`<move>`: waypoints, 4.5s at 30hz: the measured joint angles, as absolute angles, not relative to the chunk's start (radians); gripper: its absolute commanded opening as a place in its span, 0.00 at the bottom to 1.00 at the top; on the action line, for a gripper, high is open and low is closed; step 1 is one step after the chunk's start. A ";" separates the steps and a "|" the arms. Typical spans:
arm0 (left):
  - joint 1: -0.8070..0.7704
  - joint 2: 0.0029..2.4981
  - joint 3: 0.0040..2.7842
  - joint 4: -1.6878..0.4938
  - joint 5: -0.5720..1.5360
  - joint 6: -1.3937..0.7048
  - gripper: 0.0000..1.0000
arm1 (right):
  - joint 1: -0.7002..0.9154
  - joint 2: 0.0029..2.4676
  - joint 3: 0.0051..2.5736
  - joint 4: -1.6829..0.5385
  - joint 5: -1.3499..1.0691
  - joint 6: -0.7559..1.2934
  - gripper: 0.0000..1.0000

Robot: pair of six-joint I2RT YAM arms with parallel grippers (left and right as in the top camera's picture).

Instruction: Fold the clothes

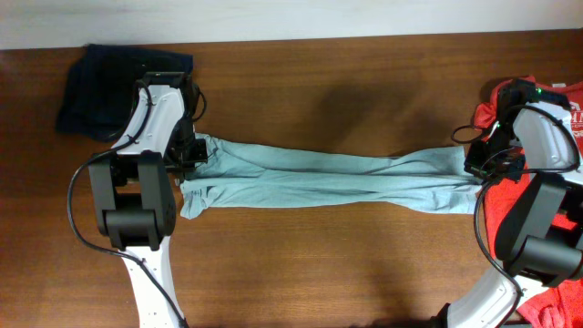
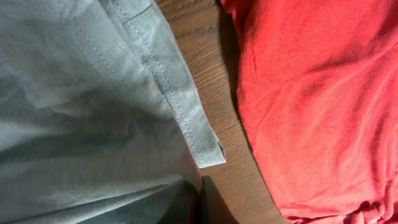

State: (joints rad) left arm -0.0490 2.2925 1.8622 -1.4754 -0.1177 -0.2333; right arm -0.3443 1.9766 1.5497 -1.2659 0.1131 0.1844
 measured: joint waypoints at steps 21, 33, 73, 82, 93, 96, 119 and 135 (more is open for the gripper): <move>-0.049 2.292 1.857 -1.453 -0.141 -0.228 0.46 | -0.344 1.982 1.476 -1.199 0.122 0.189 0.97; -0.035 2.291 2.268 -1.588 -0.118 -0.232 0.27 | -0.344 1.985 1.698 -1.342 -0.078 0.075 0.78; -0.094 2.274 1.840 -1.325 0.120 -0.131 0.00 | -0.207 2.042 1.331 -1.076 -0.201 -0.017 0.04; -0.090 2.274 1.840 -1.323 0.093 -0.131 0.00 | -0.229 2.051 1.395 -1.097 -0.149 0.057 0.04; -0.067 2.274 1.840 -1.323 0.067 -0.130 0.00 | -0.242 2.059 1.681 -1.280 -0.109 0.066 0.30; -0.066 2.274 1.840 -1.323 0.062 -0.130 0.01 | -0.269 2.059 1.692 -1.280 -0.105 0.059 0.47; -0.066 2.274 1.840 -1.315 0.052 -0.120 0.66 | -0.472 2.062 1.488 -0.950 -0.237 -0.061 0.75; -0.066 2.274 1.840 -1.315 0.052 -0.120 0.66 | -0.474 2.032 1.306 -0.697 -0.370 -0.075 0.04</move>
